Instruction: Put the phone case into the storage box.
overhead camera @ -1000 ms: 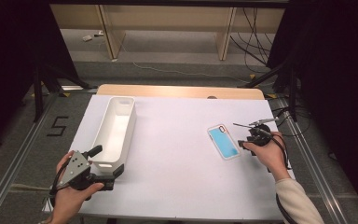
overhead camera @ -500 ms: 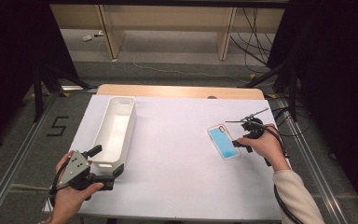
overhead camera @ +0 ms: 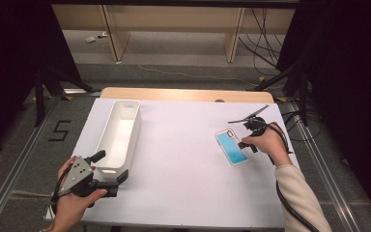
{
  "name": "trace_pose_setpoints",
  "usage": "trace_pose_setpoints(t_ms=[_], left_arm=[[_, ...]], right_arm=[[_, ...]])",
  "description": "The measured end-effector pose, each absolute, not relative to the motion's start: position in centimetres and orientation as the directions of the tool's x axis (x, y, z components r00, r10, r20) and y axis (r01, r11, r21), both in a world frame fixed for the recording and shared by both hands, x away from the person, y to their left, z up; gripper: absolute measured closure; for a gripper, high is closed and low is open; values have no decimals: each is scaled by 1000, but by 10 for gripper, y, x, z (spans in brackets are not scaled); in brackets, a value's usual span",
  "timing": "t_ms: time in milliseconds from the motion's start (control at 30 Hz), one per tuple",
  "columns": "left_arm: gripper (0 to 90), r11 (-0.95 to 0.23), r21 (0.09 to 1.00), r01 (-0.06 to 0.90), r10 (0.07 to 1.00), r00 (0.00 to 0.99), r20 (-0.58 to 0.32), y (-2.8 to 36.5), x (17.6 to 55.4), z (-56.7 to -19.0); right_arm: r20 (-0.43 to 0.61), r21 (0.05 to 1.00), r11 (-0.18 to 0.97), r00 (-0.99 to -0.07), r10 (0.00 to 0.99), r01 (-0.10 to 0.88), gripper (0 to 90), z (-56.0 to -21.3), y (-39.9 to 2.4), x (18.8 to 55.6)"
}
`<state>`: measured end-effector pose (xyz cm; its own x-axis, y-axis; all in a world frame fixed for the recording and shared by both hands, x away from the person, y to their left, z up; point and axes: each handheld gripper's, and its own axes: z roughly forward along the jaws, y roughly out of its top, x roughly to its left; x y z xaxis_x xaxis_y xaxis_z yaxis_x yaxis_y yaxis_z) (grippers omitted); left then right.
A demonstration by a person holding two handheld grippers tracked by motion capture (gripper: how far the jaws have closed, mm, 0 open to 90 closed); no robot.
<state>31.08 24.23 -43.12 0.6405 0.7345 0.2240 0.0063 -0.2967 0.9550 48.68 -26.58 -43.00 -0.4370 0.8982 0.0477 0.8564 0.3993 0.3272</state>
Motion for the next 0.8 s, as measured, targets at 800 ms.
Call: trace_pose_setpoints(t_ms=[800], left_arm=[[0,-303,953,12,736,638,226,243,310,-431]], right_arm=[[39,265,438,-464,885,859,609,-443,-258,509]])
